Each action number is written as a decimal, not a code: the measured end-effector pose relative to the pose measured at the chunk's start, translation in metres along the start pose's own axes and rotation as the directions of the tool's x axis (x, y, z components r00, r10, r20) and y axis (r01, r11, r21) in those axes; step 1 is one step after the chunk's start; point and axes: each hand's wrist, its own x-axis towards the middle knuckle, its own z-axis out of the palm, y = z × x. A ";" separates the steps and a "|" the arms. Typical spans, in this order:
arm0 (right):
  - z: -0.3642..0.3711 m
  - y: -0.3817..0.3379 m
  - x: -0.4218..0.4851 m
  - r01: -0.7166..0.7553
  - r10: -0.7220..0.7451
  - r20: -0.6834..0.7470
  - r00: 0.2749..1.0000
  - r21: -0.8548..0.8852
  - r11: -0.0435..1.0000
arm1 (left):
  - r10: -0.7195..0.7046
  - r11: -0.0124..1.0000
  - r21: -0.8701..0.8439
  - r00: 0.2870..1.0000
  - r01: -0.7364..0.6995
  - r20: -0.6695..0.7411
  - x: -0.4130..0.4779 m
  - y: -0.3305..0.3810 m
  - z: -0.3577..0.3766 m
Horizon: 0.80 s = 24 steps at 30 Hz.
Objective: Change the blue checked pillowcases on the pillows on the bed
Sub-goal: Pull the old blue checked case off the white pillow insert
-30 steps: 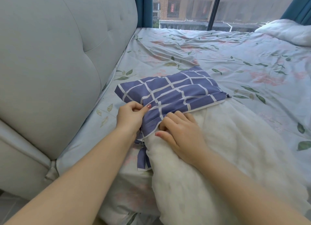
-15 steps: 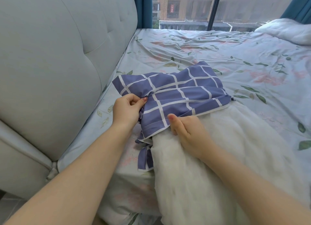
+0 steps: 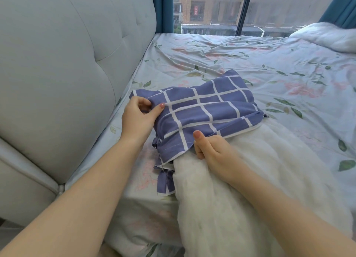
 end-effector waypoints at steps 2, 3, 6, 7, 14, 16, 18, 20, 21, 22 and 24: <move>0.005 0.003 0.000 0.019 -0.019 0.024 1.000 0.008 1.000 | -0.009 1.000 -0.001 1.000 0.009 -0.007 0.001 0.003 -0.006; 0.007 0.004 0.000 0.034 -0.034 0.031 0.999 0.010 0.999 | -0.012 1.000 0.017 1.000 0.012 0.014 0.002 0.002 -0.009; 0.009 0.006 0.001 0.090 -0.090 0.010 0.996 0.007 0.996 | -0.027 0.993 0.120 0.994 0.015 0.102 -0.001 -0.002 -0.010; 0.008 0.006 0.001 0.105 -0.105 -0.017 0.994 0.014 0.994 | -0.040 0.990 0.137 0.992 0.023 0.120 -0.003 -0.003 -0.009; -0.014 0.012 0.004 0.026 0.013 -0.384 0.923 0.097 0.995 | -0.146 0.964 0.257 0.939 0.065 0.310 -0.018 0.008 0.009; -0.029 0.015 0.004 -0.046 0.035 -0.517 0.855 -0.008 0.999 | -0.303 0.944 0.230 0.897 0.237 0.321 -0.030 0.009 0.017; -0.052 0.019 0.002 -0.142 0.034 -0.619 0.785 -0.127 0.982 | -0.376 0.926 0.164 0.872 0.340 0.314 -0.038 0.009 0.022; -0.079 0.029 -0.003 -0.222 -0.004 -0.660 0.752 -0.259 0.940 | -0.361 0.932 0.097 0.875 0.349 0.323 -0.039 0.006 0.024; -0.093 0.036 -0.005 -0.289 0.029 -0.641 0.767 -0.304 0.908 | -0.353 0.934 0.069 0.877 0.351 0.326 -0.038 0.006 0.024; -0.106 0.044 -0.009 -0.383 0.119 -0.611 0.783 -0.322 0.866 | -0.356 0.931 0.050 0.873 0.361 0.332 -0.036 0.005 0.024; -0.125 0.061 -0.019 -0.580 0.384 -0.513 0.767 -0.299 0.758 | -0.377 0.922 0.056 0.854 0.384 0.359 -0.033 0.002 0.025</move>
